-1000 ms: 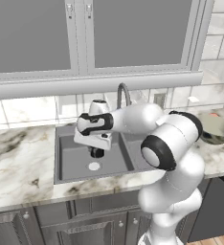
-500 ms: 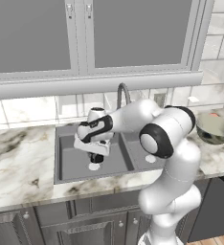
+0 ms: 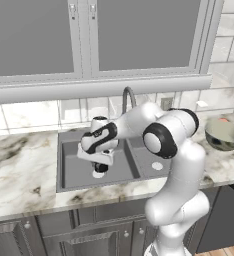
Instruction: Pick the mug and place it in the sink. Pick the bowl and place it in the open cabinet and then close the cabinet.
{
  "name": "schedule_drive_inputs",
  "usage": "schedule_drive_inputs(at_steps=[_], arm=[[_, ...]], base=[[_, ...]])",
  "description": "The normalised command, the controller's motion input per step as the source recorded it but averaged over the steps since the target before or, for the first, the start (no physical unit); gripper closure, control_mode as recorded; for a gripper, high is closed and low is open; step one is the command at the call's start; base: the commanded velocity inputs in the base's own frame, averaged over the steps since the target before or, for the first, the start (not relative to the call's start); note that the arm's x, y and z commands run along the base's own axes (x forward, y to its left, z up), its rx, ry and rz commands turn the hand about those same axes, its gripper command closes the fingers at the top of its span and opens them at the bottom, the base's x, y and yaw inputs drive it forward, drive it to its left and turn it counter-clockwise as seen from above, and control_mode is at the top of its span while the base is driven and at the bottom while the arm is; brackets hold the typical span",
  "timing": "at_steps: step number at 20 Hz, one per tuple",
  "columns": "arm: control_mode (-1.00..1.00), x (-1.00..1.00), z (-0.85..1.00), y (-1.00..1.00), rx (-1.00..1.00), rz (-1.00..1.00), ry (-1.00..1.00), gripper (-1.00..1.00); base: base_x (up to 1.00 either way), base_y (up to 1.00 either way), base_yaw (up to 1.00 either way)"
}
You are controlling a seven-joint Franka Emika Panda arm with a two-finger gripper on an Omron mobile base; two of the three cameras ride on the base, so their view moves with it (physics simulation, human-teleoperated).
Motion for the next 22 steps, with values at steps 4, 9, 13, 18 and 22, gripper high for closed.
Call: schedule_drive_inputs(at_steps=[4, 9, 13, 18, 22], arm=[[-1.00, 0.12, -0.25, 0.03, -0.02, -0.03, 0.00, 1.00], [-1.00, 0.11, -0.25, 0.02, -0.01, -0.03, 0.00, 1.00], [-1.00, 0.14, -0.29, 0.07, -0.01, -0.02, 0.00, 1.00], [-1.00, 0.11, -0.31, 0.11, -0.01, -0.01, 0.00, 1.00], [-1.00, 0.11, -0.25, 0.11, -0.04, 0.00, -0.01, 1.00]], base=[[0.00, 0.00, 0.00], [0.00, 0.00, 0.00], [0.00, 0.00, 0.00], [0.00, 0.00, 0.00], [0.00, 0.00, 0.00]])
